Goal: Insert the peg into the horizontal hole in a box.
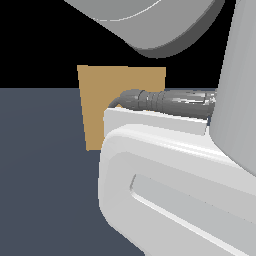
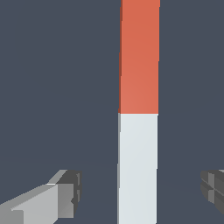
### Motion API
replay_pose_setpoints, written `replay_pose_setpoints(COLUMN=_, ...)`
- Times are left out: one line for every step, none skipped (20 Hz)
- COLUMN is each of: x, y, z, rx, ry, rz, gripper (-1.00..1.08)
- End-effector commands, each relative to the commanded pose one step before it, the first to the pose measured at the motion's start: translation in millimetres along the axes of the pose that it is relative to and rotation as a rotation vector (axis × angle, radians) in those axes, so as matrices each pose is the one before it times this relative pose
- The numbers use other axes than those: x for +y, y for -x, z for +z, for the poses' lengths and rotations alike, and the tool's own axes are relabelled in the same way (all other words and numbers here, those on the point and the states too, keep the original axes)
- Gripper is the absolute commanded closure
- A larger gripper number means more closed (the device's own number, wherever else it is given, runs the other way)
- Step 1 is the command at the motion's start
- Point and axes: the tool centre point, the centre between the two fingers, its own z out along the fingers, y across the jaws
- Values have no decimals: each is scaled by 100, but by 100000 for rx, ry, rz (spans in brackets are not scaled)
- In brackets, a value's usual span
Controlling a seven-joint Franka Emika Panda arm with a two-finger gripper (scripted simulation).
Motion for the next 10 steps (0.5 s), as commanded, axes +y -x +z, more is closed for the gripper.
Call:
replay_pose_setpoints(x=387, y=486, z=170, rx=120, ry=119, rz=1444, gripper=-92)
replay_pose_setpoints(x=77, y=117, z=38, rx=12, ry=13, rz=308, gripper=-92)
replay_pose_setpoints(x=47, y=76, z=21, rx=8, ry=7, rz=195, gripper=-92)
replay_pose_setpoints(x=15, y=27, z=4, rx=4, ry=1, rz=69, gripper=-92)
replay_pose_setpoints(x=-19, y=-31, z=-12, rx=-2, ry=-5, rz=-69, gripper=-92)
replay_pose_setpoints(x=-48, y=-72, z=-29, rx=-5, ry=-11, rz=-182, gripper=-92)
replay_pose_setpoints(x=-44, y=-68, z=-24, rx=-5, ry=-10, rz=-169, gripper=-92)
replay_pose_setpoints(x=-17, y=-30, z=-8, rx=-2, ry=-4, rz=-69, gripper=-92)
replay_pose_setpoints(x=34, y=109, z=31, rx=-29, ry=-11, rz=180, gripper=-92)
replay_pose_setpoints(x=-1, y=0, z=41, rx=0, ry=0, rz=0, gripper=-92)
